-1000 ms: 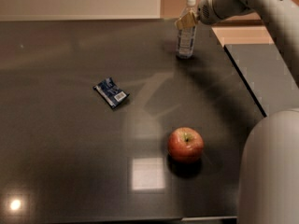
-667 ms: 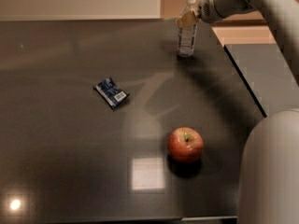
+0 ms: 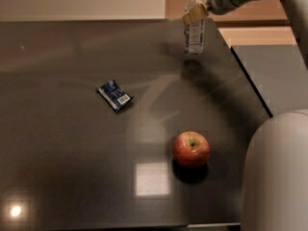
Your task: Knock blue plastic bottle over
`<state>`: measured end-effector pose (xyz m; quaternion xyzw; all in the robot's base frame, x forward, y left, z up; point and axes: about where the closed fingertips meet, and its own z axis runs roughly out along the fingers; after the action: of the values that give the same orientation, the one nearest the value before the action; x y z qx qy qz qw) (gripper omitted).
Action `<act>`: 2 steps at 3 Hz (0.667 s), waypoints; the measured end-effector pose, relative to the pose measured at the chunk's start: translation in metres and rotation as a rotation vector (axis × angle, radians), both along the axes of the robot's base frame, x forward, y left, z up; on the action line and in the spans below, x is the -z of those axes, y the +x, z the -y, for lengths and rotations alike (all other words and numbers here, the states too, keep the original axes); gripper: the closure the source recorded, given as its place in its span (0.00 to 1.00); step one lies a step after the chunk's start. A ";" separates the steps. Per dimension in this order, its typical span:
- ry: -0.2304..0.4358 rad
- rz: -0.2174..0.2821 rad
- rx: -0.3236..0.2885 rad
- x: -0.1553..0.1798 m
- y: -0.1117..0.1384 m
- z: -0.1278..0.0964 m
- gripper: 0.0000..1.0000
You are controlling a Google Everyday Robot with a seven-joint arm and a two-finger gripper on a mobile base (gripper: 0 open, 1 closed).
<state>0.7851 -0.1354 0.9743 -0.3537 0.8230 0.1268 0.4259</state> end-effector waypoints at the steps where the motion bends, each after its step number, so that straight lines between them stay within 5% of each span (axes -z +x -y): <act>1: -0.096 -0.048 -0.087 -0.013 -0.024 -0.006 1.00; 2: -0.208 -0.141 -0.174 -0.006 -0.053 -0.011 1.00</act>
Offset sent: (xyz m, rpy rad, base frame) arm -0.0952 -0.0058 0.0141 -0.3814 0.3419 0.3188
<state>0.7321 -0.1245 0.9801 -0.4562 0.8258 0.1020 0.3156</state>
